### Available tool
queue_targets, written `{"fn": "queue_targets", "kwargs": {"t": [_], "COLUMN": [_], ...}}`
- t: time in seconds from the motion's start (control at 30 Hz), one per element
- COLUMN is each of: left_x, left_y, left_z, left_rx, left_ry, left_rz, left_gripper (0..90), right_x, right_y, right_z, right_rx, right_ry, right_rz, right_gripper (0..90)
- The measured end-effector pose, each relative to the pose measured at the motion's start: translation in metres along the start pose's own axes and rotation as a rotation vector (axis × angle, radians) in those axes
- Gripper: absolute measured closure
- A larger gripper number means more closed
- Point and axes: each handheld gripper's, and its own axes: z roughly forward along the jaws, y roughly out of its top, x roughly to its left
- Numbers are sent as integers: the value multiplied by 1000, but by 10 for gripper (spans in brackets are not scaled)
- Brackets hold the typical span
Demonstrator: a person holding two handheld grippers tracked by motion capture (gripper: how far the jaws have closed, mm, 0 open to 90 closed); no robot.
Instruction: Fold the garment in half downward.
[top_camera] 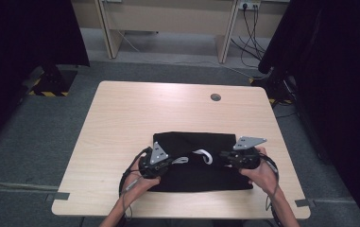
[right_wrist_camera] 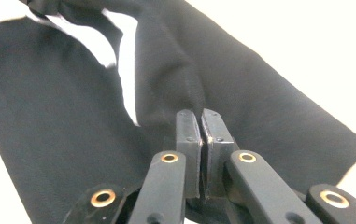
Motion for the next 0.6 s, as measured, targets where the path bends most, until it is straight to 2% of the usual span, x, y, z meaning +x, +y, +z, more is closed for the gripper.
{"fn": "queue_targets", "kwargs": {"t": [0.03,0.1,0.17,0.2,0.23,0.27,0.3,0.33,0.37,0.43,0.5,0.53,0.57,0.6], "left_x": [0,-3,-9,-9,-14,-23,-27,-27,-30,-39,-41,-42,-42,-42], "left_y": [7,12,13,13,11,3,-2,-2,-9,-28,-33,-38,-42,-45], "left_z": [-11,-21,-29,-29,-31,-34,-35,-35,-36,-36,-36,-36,-36,-37], "left_rx": [-33,-45,-40,-40,-28,-3,10,10,19,62,74,81,85,80], "left_ry": [-13,-19,-29,-29,-37,-62,-72,-72,-80,-114,-125,-136,-150,-162], "left_rz": [-8,16,47,47,64,88,94,94,94,94,91,87,79,67], "left_gripper": [839,843,844,844,844,843,841,837,837,813,773,738,738,694], "right_x": [2,6,13,17,22,26,31,34,34,45,48,53,53,55], "right_y": [3,6,5,2,-1,-5,-10,-15,-15,-31,-36,-44,-44,-46], "right_z": [-15,-27,-37,-40,-42,-43,-44,-45,-45,-42,-41,-40,-40,-41], "right_rx": [-34,-62,-79,-77,-72,-69,-65,-60,-60,-26,-16,-10,-10,-17], "right_ry": [-14,-23,-25,-22,-18,-17,-15,-10,-10,16,27,51,51,59], "right_rz": [-3,-17,-35,-44,-53,-61,-65,-71,-71,-72,-67,-51,-51,-34], "right_gripper": [877,878,879,880,880,880,880,880,880,868,854,788,788,741]}}
